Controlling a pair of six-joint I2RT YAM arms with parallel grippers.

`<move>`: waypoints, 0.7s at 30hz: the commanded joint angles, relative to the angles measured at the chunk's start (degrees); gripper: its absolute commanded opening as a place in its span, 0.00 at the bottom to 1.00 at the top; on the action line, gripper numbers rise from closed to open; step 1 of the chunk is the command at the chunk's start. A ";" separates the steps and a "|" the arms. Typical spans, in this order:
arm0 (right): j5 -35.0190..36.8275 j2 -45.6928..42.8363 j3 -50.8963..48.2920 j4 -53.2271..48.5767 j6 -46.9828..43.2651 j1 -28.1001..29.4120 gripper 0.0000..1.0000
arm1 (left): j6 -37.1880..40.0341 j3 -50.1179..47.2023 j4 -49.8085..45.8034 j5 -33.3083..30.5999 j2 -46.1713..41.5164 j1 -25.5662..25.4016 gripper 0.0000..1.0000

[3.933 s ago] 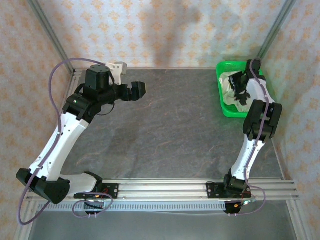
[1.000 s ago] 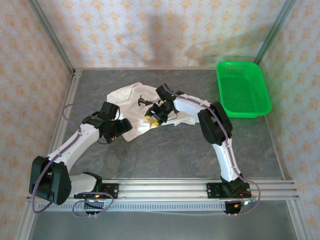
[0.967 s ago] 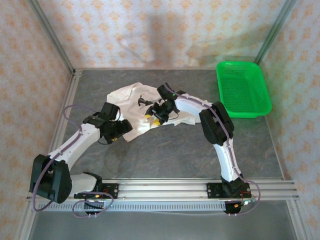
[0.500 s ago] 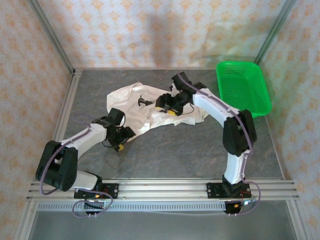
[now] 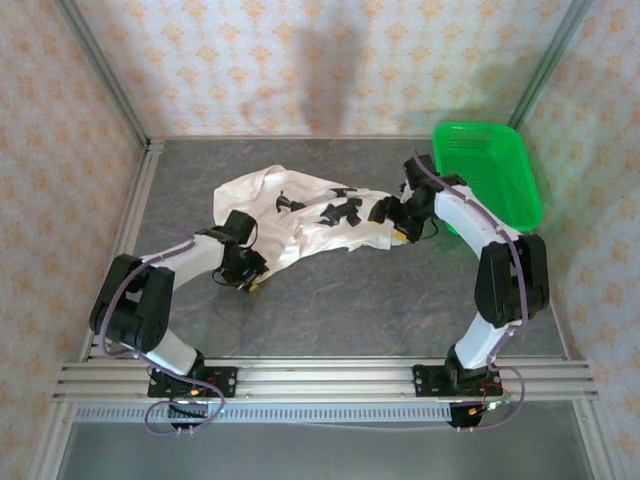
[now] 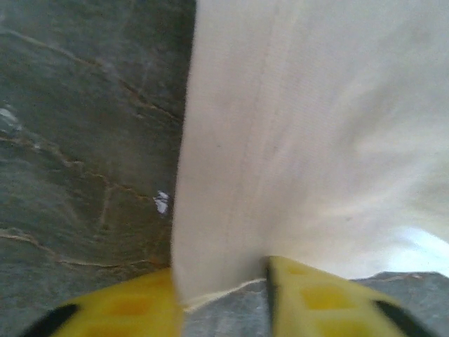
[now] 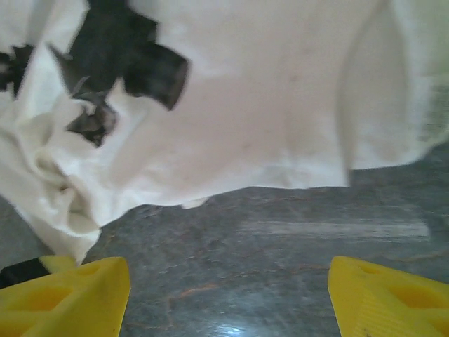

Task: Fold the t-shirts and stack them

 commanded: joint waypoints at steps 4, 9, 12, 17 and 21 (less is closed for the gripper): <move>5.89 -1.30 -4.59 -0.28 0.30 -2.26 0.74 | 5.53 5.49 4.82 -4.09 1.09 -0.19 0.00; 7.60 1.04 -5.46 2.20 1.48 -2.64 0.72 | 11.58 9.13 -3.96 -8.05 -6.51 2.33 0.00; 7.89 1.82 -5.91 4.92 3.49 -3.20 0.71 | 14.61 11.48 -9.10 -10.24 -12.10 4.15 0.00; 7.58 2.97 -4.88 7.91 6.18 -3.28 0.69 | 17.83 15.55 -17.17 -13.62 -20.07 6.82 0.00; 9.67 4.53 -3.93 8.56 7.09 -3.30 0.67 | 18.38 16.43 -20.66 -15.79 -25.36 9.28 0.00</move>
